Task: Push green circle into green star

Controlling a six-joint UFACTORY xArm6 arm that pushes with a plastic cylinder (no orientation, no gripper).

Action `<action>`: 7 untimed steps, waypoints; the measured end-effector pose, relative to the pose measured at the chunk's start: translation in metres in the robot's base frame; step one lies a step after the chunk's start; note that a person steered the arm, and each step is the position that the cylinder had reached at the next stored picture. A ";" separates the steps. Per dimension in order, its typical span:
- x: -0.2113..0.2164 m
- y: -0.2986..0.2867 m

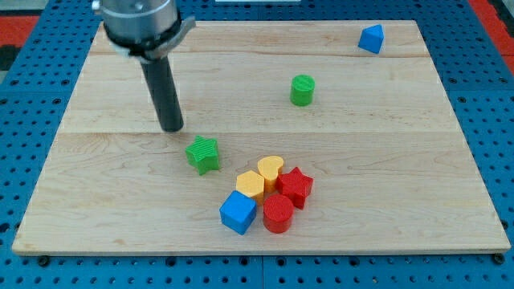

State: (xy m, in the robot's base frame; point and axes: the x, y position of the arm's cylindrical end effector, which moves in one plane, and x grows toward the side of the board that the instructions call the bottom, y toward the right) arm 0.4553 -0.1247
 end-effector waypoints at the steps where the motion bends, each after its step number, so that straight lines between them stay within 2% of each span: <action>1: 0.019 0.015; 2: 0.012 0.061; 3: 0.029 0.120; 4: -0.023 0.119; 6: -0.036 0.234; 7: -0.114 0.218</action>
State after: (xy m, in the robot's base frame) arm 0.3413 0.0936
